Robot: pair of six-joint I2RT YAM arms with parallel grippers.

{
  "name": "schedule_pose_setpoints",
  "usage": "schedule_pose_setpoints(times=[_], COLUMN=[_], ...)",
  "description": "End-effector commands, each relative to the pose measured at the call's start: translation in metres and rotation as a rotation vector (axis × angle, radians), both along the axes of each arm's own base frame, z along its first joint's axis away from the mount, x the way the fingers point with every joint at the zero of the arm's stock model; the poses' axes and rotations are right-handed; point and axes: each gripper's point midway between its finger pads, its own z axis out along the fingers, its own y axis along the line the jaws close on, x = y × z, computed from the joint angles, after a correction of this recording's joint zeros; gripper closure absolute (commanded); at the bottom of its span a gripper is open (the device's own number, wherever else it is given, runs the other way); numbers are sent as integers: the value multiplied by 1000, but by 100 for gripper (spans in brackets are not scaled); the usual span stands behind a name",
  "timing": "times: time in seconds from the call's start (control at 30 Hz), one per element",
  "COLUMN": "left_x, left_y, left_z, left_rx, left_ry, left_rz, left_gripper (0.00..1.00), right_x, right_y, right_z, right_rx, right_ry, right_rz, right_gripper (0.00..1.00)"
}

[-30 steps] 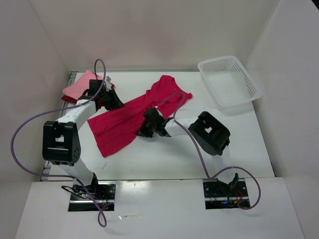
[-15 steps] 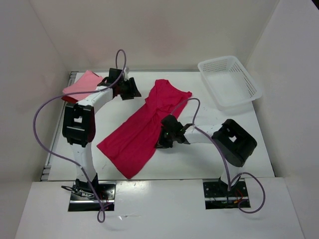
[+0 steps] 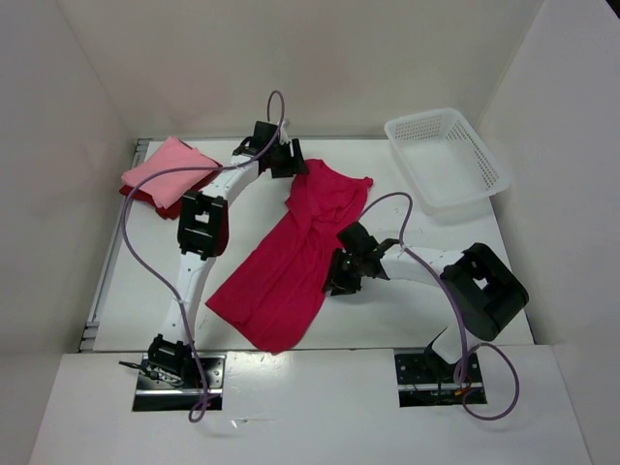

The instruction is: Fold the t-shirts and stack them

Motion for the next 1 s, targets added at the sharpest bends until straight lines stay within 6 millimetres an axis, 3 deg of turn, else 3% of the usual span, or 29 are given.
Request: schedule_pose_setpoints(times=[0.0,0.03,0.07,0.13,0.17,0.2,0.33,0.37,0.4,0.43,0.47,0.53,0.57,0.63,0.67,0.7,0.73,0.77,0.8,0.83,0.9,0.93,0.97], left_x=[14,14,23,30,33,34,55,64,72,73,84,93,98,100,103,97,97,98,93,85,73,65,49], left_y=[-15,-23,-26,-29,-28,-29,-20,2,13,27,58,86,112,133,139,147,154,150,148,146,141,141,140], left_z=[-10,-10,5,8,10,2,17,15,30,18,33,35,42,51,73,58,60,90,88,76,87,103,80], left_rx=[-42,-46,-59,-92,-98,-102,-85,-94,-122,-139,-143,-130,-113,-118,-141,-135,-153,-188,-194,-191,-192,-189,-165], left_ry=[5,12,-35,-51,-60,-51,-118,-112,-137,-91,-118,-134,-145,-144,-186,-152,-154,-227,-222,-187,-187,-205,-159], left_rz=[-35,-40,-41,-20,-1,5,102,145,178,224,288,345,401,459,472,499,521,498,487,478,426,420,398], left_gripper=[31,37,44,60,73,77,90,91,93,95,97,97,97,97,89,83,73,61,39,32,22,9,5], right_x=[0,0,1,3,7,7,9,12,12,13,12,8,8,4,6,4,1,0,4,-1,-6,-10,-16], right_y=[-7,-5,-1,-3,0,-1,-5,-8,-8,-11,-10,-12,-12,-10,-8,-3,-2,-1,1,7,22,28,36], right_z=[12,13,19,20,26,26,29,32,32,33,33,30,30,28,29,30,27,28,32,30,33,30,28], right_rx=[-26,-12,10,17,28,26,13,17,17,18,25,20,20,31,39,68,70,77,84,91,111,119,127], right_ry=[-19,-20,-32,-27,-43,-49,-53,-66,-66,-69,-65,-62,-62,-43,-54,-41,-23,-19,-30,-25,-40,-23,-12], right_rz=[38,43,49,41,41,51,46,41,41,30,35,59,59,80,80,97,103,107,108,130,164,170,178], right_gripper=[60,60,60,60,60,60,60,59,59,59,56,54,53,52,50,49,49,47,45,44,42,42,41])
